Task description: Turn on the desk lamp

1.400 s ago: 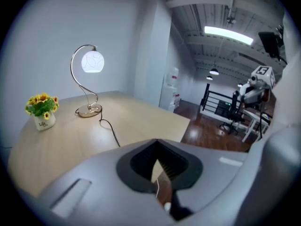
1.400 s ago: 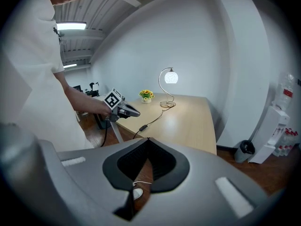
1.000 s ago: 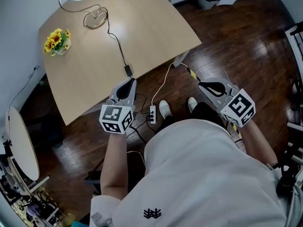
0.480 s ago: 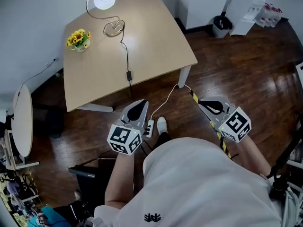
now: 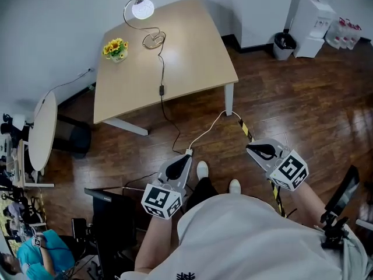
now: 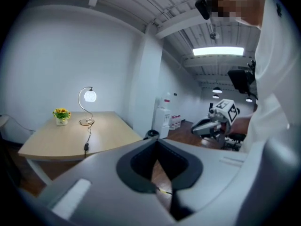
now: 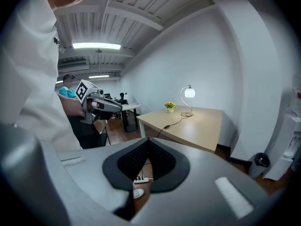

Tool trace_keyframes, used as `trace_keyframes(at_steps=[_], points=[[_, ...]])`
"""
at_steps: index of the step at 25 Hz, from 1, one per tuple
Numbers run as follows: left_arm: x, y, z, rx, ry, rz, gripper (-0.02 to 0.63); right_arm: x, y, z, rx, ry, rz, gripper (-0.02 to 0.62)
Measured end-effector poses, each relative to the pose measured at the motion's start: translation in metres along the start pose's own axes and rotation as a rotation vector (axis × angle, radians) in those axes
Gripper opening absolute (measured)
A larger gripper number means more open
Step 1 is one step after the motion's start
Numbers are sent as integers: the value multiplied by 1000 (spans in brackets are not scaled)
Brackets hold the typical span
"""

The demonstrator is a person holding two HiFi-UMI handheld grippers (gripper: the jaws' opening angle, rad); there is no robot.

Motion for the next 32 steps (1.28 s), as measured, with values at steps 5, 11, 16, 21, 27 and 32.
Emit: trace_keyframes(at_steps=[5, 11, 16, 21, 27, 32], points=[[16, 2, -9, -12, 4, 23, 21, 16, 0, 15, -22, -23, -26, 5], [35, 16, -18, -37, -43, -28, 21, 29, 3, 48, -16, -68, -29, 5], [72, 6, -12, -72, -84, -56, 21, 20, 12, 90, -19, -100, -43, 8], [108, 4, -2, -92, -73, -57, 21, 5, 24, 125, -14, -104, -58, 22], [137, -2, 6, -108, -90, -81, 21, -9, 44, 151, 27, -124, -68, 26], [150, -3, 6, -120, -121, -74, 21, -11, 50, 169, 36, -150, -69, 28]])
Point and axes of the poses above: the fingertips, and each gripper's own axes: x backward along the fingers, z to its left, y out of its top, the point moved 9 cm from there along x, backward along the fingers, and after that the axes turned 2 degrees about -x, right-handed, at the moved point
